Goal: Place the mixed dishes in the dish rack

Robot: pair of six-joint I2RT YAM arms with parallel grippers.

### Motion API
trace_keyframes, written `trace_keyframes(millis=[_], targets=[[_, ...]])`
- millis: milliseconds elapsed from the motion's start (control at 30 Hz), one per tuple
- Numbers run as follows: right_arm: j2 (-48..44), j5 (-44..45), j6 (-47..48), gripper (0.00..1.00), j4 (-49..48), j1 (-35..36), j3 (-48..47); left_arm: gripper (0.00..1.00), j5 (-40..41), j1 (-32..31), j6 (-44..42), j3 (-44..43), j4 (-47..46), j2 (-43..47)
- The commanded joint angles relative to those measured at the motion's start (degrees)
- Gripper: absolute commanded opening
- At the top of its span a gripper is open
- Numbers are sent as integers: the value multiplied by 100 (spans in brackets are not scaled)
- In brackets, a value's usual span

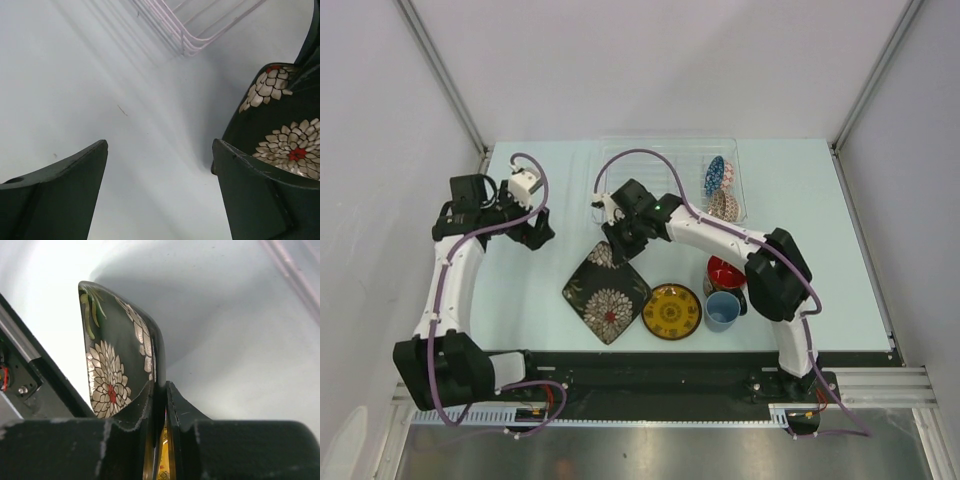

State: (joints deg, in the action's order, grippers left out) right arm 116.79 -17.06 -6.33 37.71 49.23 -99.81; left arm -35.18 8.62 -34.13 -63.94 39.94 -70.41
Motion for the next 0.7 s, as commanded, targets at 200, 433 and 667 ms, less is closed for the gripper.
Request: trace_keyframes(millis=[200, 433, 667], targets=[[-1176, 774, 850, 0, -442, -239, -1003, 91, -1078, 693, 679, -566, 400, -517], [-1096, 1310, 1335, 0, 413, -379, -2692, 89, -1149, 746, 890, -400, 146, -728], [-1843, 2487, 2679, 0, -983, -590, -1992, 89, -1070, 746, 952, -215, 84, -693]])
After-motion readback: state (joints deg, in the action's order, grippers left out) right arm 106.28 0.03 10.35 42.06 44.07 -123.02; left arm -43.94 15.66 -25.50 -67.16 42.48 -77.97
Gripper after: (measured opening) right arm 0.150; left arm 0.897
